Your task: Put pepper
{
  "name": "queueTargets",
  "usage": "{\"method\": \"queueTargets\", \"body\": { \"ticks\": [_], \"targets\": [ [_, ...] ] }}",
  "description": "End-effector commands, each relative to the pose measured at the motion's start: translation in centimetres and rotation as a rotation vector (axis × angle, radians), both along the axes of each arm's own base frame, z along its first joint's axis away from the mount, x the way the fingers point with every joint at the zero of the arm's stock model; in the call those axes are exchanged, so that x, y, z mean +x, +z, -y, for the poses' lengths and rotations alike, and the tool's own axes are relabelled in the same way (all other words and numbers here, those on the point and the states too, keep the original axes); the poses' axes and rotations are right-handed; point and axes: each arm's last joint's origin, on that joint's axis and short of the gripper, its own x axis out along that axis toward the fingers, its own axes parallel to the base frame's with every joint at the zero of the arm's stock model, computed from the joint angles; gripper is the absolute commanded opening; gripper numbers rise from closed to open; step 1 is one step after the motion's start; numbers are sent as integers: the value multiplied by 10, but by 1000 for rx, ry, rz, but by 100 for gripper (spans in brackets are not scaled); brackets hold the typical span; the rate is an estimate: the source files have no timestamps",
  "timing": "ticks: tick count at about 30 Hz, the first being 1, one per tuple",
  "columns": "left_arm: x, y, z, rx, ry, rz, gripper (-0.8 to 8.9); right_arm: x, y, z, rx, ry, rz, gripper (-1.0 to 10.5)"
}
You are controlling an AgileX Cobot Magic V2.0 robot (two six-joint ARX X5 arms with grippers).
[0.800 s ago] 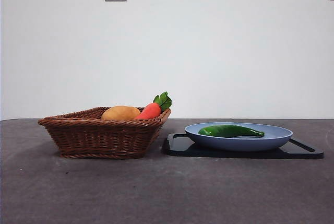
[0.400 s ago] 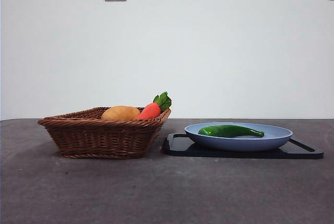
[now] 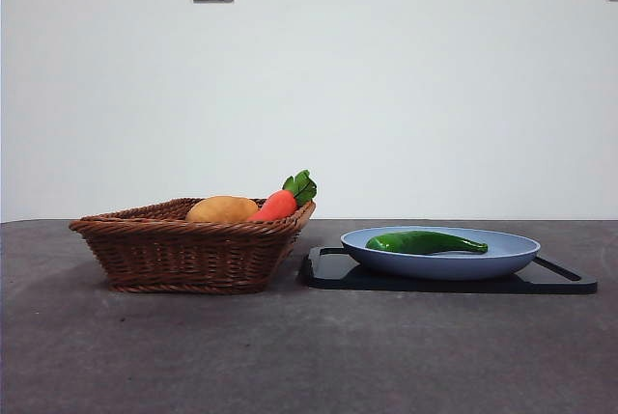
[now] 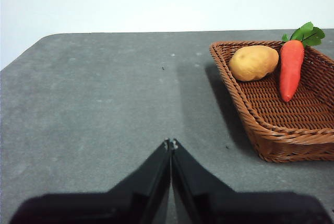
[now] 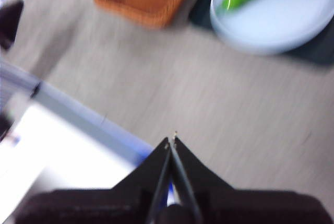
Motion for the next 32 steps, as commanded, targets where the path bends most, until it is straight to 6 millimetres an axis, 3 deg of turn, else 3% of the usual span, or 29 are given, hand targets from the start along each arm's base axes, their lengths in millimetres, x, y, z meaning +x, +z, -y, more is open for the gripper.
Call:
{"method": "queueTargets", "body": {
  "ticks": [1, 3, 6, 16, 21, 25, 32],
  "targets": [
    [1, -2, 0, -6, 4, 4, 8, 0, 12, 5, 10, -53, 233, 11],
    [0, -2, 0, -6, 4, 3, 8, -1, 11, 9, 42, -104, 343, 11],
    [1, -2, 0, -6, 3, 4, 8, 0, -5, 14, 82, -193, 471, 11],
    [0, -2, 0, -6, 4, 4, 8, 20, -125, 18, 121, -270, 706, 11],
    [0, -2, 0, -6, 4, 4, 8, 24, -167, 18, 128, -273, 705, 11],
    [0, -2, 0, -6, 3, 4, 8, 25, -188, 18, 125, -303, 679, 11],
    [0, -2, 0, -6, 4, 4, 8, 27, -206, 19, 129, -334, 641, 11]
  ]
}}
